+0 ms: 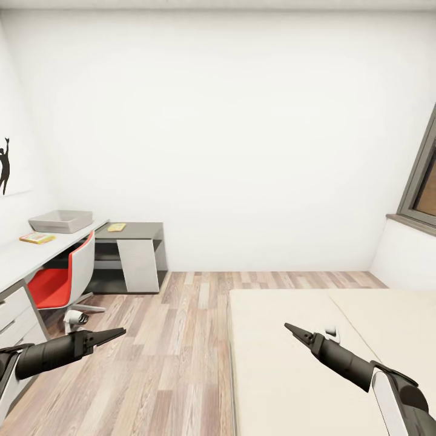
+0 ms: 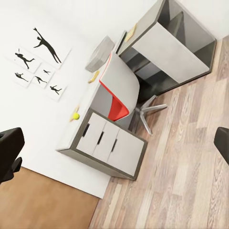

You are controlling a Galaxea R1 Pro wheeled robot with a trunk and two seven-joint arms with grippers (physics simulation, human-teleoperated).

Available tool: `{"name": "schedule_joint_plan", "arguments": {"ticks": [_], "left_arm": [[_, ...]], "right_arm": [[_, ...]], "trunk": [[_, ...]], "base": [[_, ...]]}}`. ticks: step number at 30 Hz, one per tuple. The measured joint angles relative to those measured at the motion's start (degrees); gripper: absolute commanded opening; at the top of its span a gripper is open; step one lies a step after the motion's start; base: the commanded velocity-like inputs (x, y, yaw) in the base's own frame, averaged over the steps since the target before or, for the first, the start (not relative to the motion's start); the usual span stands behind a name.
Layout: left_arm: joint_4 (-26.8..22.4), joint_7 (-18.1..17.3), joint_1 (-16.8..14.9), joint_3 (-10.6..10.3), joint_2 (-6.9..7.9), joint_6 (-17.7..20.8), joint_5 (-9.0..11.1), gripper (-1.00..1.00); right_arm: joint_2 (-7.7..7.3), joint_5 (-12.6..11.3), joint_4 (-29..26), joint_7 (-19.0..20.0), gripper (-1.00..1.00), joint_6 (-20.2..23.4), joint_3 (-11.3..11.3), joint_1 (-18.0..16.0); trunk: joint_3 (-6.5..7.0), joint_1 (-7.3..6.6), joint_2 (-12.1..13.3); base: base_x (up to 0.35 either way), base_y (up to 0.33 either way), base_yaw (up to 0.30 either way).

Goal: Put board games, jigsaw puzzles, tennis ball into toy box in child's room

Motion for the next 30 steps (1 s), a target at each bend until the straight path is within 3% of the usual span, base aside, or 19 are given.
{"name": "schedule_joint_plan", "arguments": {"ticks": [30], "left_arm": [[-0.04,0.00,0.00,0.01,0.00,-0.01,0.03,1.00]], "right_arm": [[0.00,-0.08,0.00,0.04,1.00,0.00,0.00,0.01]], "trunk": [[0.31,0.00,0.00]], "base": [[0.000,0.000,-0.031]]}}
